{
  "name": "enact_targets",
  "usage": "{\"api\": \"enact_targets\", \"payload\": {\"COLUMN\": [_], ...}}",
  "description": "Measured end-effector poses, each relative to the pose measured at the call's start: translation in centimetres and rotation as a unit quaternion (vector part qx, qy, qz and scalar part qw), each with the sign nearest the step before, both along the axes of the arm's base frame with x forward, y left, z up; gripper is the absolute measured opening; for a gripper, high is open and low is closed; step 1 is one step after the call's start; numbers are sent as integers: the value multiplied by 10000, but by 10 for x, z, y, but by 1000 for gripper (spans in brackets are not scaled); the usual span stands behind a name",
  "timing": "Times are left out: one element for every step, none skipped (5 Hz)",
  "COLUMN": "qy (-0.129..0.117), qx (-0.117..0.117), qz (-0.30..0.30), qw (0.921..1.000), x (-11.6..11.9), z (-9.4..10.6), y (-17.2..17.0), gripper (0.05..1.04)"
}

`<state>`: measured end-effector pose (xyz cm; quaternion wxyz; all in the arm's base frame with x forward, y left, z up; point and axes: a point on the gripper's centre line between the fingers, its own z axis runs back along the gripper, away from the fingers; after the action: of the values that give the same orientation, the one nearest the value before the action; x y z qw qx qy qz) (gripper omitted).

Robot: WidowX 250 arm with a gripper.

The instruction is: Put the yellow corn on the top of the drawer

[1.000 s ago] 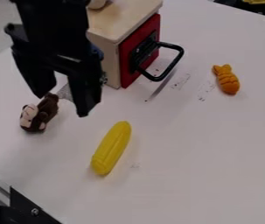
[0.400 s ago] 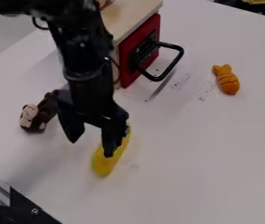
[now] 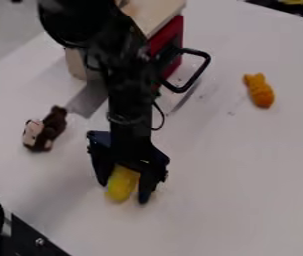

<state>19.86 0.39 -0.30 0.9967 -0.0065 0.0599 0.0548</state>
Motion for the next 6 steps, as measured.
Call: {"api": "enact_targets", "payload": {"qy": [-47, -32, 178, -213, -566, -1042], "qx": [-62, -64, 26, 164, 197, 208], "qz": [115, 100, -127, -275, -165, -129], "qw": [9999, 9999, 9998, 9993, 9981, 9943], "x": [20, 18, 6, 17, 37, 69], "z": [-4, -4, 4, 53, 98, 153], "y": [-3, -3, -6, -3, 11, 34], "gripper": [967, 723, 640, 639, 639, 639]}}
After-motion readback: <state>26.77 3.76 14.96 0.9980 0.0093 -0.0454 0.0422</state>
